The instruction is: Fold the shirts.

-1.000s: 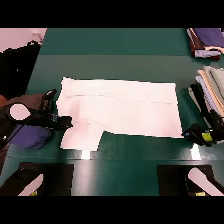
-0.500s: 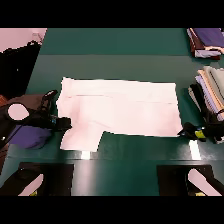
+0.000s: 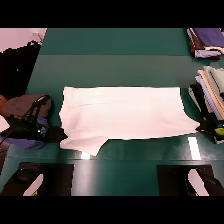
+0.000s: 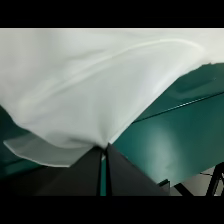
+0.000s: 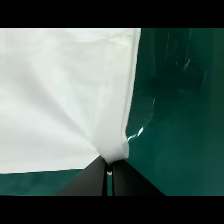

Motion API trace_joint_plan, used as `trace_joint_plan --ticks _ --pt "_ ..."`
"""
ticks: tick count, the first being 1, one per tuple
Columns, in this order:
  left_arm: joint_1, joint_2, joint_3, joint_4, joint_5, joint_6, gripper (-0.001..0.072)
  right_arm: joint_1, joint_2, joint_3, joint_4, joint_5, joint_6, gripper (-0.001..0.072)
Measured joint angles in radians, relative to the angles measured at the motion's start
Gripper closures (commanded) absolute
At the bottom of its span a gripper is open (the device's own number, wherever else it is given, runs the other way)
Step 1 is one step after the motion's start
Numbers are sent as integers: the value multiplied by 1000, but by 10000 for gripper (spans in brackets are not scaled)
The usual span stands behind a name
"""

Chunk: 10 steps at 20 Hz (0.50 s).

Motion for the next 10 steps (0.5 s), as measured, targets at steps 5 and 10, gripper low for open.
trace_joint_plan --ticks 5,10 --pt "0 -119 95 74 187 14 681 112 -158 180 -14 -30 26 696" --pt "0 -413 267 113 408 35 681 205 -448 404 -16 -80 65 695"
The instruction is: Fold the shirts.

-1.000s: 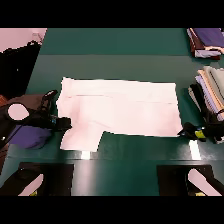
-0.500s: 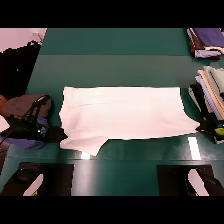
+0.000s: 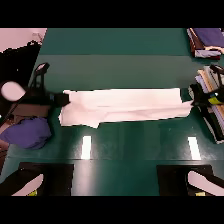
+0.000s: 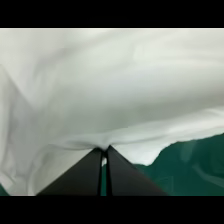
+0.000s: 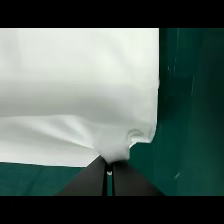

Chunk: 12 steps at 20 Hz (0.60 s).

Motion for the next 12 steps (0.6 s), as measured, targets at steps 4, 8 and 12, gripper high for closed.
trace_joint_plan --ticks 4,8,12 --pt "0 -227 155 19 100 4 680 29 -201 172 11 -11 20 695" --pt "0 -343 235 26 143 7 128 23 -355 310 105 -14 27 336" --pt "0 -377 273 28 147 7 66 -13 -444 388 212 -8 18 334"
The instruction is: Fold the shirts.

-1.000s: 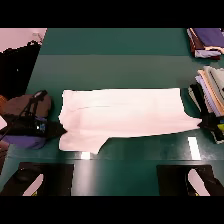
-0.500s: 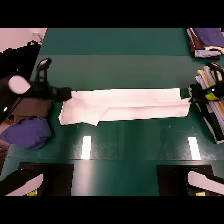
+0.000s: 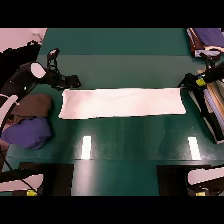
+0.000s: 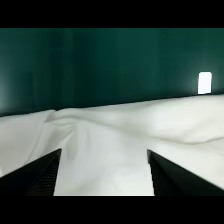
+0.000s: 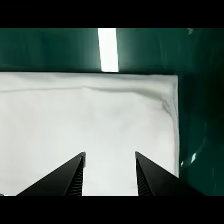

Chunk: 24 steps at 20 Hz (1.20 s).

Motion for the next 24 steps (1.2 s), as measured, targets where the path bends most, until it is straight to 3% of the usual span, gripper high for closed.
trace_joint_plan --ticks 1,2,3,4,7,9,12,13,14,15,16,17,18,24 --pt "0 -3 14 2 -18 0 87 -15 -11 5 17 13 -10 332" --pt "0 -6 30 3 -42 0 337 -31 -18 5 30 29 -21 322" --pt "0 -7 46 2 -69 6 613 -51 -23 -2 42 50 -34 231" --pt "0 -9 58 0 -98 16 672 -71 -27 -15 49 69 -45 135" --pt "0 -11 79 -26 -157 35 673 -134 -34 -80 62 96 -79 141" --pt "0 -12 85 -54 -175 43 673 -161 -36 -130 69 90 -101 200" --pt "0 -13 89 -85 -181 49 673 -170 -51 -185 107 67 -136 212" --pt "0 -14 90 -93 -182 49 673 -165 -62 -195 132 64 -143 271" --pt "0 -14 90 -100 -183 50 673 -155 -74 -202 155 63 -151 284" --pt "0 -14 91 -108 -185 50 681 -142 -88 -208 185 61 -157 401" --pt "0 -14 91 -116 -187 50 680 -128 -100 -211 196 55 -162 561" --pt "0 -14 91 -125 -190 51 680 -114 -110 -215 204 41 -167 658" --pt "0 -14 91 -138 -194 54 681 -103 -115 -217 208 30 -174 696" --pt "-62 -51 94 -235 -146 92 682 -74 -33 -221 249 -6 -202 696"
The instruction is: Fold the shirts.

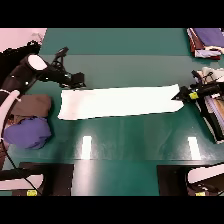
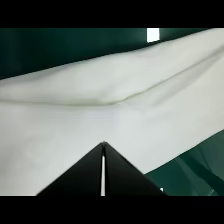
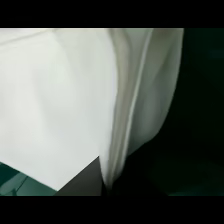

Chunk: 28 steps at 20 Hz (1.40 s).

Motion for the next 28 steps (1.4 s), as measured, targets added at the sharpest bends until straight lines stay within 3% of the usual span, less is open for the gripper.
trace_joint_plan --ticks 6,12,22,28 --pt "-212 -197 144 -28 87 10 682 62 192 42 131 19 2 697" --pt "-327 -415 329 -34 84 -7 682 217 251 250 176 75 91 697" --pt "-340 -479 379 -30 31 -21 682 456 208 494 185 87 140 697" --pt "-196 -334 413 96 -57 -16 681 623 90 636 185 87 135 696"
